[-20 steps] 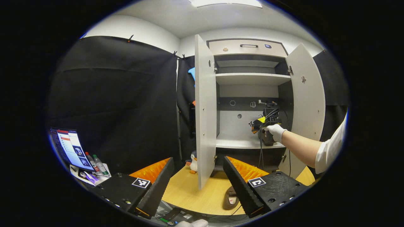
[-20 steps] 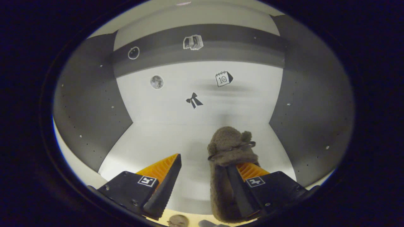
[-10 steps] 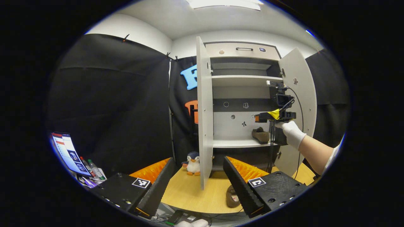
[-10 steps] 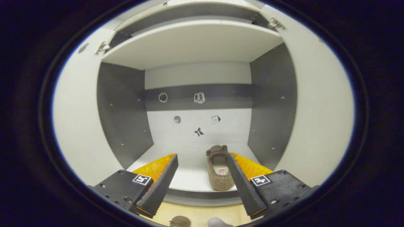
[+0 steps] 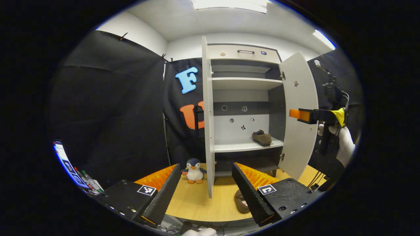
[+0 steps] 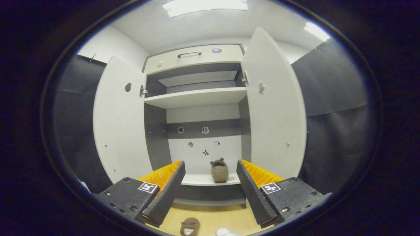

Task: Grab one shoe with the right hand and put it into the shoe cabinet, grab the other shoe with the left hand and put it into the shoe cabinet; then close the right door with the right hand and the left door with the left hand.

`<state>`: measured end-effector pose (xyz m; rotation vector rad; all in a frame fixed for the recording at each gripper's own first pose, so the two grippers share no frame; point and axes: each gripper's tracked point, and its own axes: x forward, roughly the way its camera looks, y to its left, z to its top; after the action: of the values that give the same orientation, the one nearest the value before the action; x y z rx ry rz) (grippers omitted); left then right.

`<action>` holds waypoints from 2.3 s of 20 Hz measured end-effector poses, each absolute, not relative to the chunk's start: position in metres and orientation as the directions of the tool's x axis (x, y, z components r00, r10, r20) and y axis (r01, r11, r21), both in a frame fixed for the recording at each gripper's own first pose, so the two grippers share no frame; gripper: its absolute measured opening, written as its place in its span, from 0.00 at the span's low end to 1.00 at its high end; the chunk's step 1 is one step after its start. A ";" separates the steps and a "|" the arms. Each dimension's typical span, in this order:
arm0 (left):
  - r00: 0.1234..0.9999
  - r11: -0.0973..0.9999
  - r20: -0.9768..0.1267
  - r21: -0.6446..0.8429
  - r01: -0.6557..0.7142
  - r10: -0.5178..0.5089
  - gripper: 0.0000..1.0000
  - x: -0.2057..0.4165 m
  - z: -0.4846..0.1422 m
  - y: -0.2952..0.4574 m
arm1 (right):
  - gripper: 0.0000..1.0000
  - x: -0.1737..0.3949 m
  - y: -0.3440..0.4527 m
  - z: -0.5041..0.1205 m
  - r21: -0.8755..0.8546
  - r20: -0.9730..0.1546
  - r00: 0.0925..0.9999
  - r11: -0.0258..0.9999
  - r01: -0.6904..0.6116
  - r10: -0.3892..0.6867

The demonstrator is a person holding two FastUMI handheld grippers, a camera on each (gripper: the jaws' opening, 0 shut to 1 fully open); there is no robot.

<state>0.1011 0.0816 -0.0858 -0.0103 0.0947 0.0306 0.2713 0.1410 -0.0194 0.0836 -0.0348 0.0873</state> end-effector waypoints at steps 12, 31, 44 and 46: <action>0.982 0.992 -0.142 0.006 0.129 -0.127 0.97 0.139 -0.129 0.009 | 0.99 0.161 0.016 -0.110 0.117 -0.127 0.984 0.983 0.141 -0.126; 0.767 0.984 -0.631 0.026 0.175 -0.119 0.97 0.248 -0.468 -0.059 | 0.99 0.147 -0.061 -0.119 0.021 -0.235 0.937 0.962 0.271 -0.259; 0.769 0.985 -0.623 -0.013 0.173 -0.143 0.83 0.344 -0.522 -0.076 | 0.99 0.131 -0.103 -0.160 0.041 -0.339 0.861 0.908 0.417 -0.380; 0.763 0.981 -0.622 -0.050 0.186 -0.176 0.79 0.345 -0.523 -0.090 | 0.99 0.139 -0.103 -0.164 0.042 -0.343 0.862 0.911 0.411 -0.373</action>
<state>0.3454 -0.0897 -0.5228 0.0150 0.6743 -0.1966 0.1394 -0.1027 -0.1638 0.1150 0.3367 -0.4124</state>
